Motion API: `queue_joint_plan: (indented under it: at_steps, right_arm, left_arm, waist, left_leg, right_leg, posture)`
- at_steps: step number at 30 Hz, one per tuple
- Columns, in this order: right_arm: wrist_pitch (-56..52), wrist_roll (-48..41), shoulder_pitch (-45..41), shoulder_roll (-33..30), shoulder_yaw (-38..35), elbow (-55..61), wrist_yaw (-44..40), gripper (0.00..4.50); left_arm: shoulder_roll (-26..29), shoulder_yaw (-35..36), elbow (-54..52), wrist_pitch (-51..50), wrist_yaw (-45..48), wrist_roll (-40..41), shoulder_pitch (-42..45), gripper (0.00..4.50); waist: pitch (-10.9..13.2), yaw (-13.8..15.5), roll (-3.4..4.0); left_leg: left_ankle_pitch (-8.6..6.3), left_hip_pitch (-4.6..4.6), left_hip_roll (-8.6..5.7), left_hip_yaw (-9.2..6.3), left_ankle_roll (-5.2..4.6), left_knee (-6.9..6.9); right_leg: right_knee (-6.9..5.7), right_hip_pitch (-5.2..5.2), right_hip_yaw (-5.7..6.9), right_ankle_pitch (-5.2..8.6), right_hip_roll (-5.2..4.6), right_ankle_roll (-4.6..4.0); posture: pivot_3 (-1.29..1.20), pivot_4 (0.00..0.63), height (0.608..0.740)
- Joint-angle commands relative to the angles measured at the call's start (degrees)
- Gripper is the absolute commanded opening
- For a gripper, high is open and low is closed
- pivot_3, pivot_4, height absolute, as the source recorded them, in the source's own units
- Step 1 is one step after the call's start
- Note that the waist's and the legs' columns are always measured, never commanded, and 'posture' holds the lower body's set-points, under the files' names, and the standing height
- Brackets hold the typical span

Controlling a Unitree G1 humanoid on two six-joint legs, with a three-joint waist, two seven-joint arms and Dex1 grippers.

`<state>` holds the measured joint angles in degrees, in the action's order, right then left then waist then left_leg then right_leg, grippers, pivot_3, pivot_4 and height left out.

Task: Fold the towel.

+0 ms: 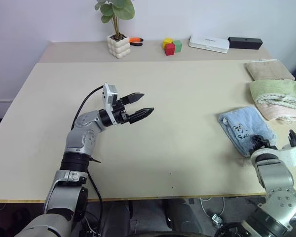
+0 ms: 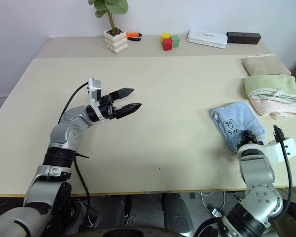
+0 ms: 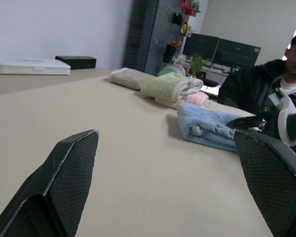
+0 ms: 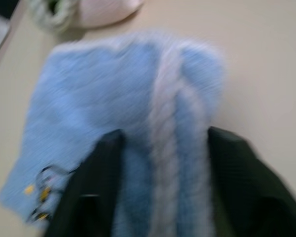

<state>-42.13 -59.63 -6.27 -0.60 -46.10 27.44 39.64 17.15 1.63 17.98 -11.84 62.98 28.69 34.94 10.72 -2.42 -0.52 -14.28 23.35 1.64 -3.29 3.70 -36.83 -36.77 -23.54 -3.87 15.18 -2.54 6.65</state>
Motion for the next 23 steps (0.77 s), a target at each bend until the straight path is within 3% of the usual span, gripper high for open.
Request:
queue_joint_plan:
  at_steps: [1,6,10,14,18,21,23]
  right_arm:
    - [4.4,5.5,1.1,-2.5,2.3,5.0,0.5,4.44]
    - [8.5,15.0,1.1,-10.2,6.2,4.2,-4.7,4.44]
    - [12.4,22.0,-4.0,-27.5,19.8,-2.1,-31.3,4.44]
    - [13.3,18.2,-6.7,-35.9,28.0,-6.8,-57.3,4.44]
    - [17.6,23.1,-6.9,-41.2,36.2,-9.8,-74.2,4.44]
    - [21.2,26.0,-9.0,-41.8,39.6,-13.0,-80.9,4.44]
    - [22.2,26.6,-11.6,-40.2,40.9,-16.3,-83.7,4.44]
  left_arm:
    - [-0.1,0.7,-0.1,1.7,0.4,-0.1,0.8,4.50]
    - [0.1,1.0,0.3,2.9,0.3,-0.7,0.5,4.50]
    - [2.5,1.2,2.6,1.3,-1.7,-2.6,0.7,4.50]
    - [3.9,1.9,0.9,0.6,-5.4,-3.6,-0.2,4.50]
    - [7.2,1.9,-5.3,-0.1,-6.7,-4.6,-5.5,4.50]
    - [9.1,2.4,-8.7,-0.2,-8.9,-5.4,-8.9,4.50]
    - [10.5,3.3,-12.1,-5.7,-11.5,-4.0,-11.0,4.50]
  waist:
    - [0.0,-0.1,0.01]
    - [0.0,-0.1,0.02]
    - [0.1,-1.0,0.20]
    - [0.1,-1.0,0.10]
    - [0.1,-0.1,0.11]
    - [0.1,0.1,0.07]
    - [0.2,0.1,0.06]
  left_leg:
    - [0.00,0.00,0.00,0.00,0.00,0.00]
    - [0.00,0.00,-0.01,0.02,0.00,0.00]
    - [0.00,-0.05,-0.01,0.14,0.00,-0.03]
    - [0.00,-0.17,0.09,-0.05,-0.03,0.05]
    - [-0.08,-0.07,0.09,-0.02,-0.16,0.04]
    - [-0.10,-0.04,0.02,0.04,-0.18,0.00]
    - [-0.10,-0.04,0.02,0.04,-0.18,-0.08]
  right_leg:
    - [0.00,0.00,0.00,0.00,0.00,0.00]
    - [0.01,0.00,-0.01,0.01,0.00,-0.02]
    - [0.04,0.00,-0.13,0.02,0.01,-0.03]
    - [0.03,0.11,-0.04,0.05,0.21,-0.07]
    - [0.07,0.06,-0.02,0.07,0.14,-0.06]
    - [0.11,0.06,-0.02,0.07,0.00,-0.03]
    - [0.10,0.09,-0.02,0.06,0.00,-0.02]
  posture:
    - [0.00,0.150,0.740]
    - [0.00,0.150,0.740]
    - [0.00,0.150,0.740]
    - [0.00,0.150,0.740]
    - [0.00,0.150,0.740]
    - [0.00,0.150,0.740]
    - [0.00,0.150,0.740]
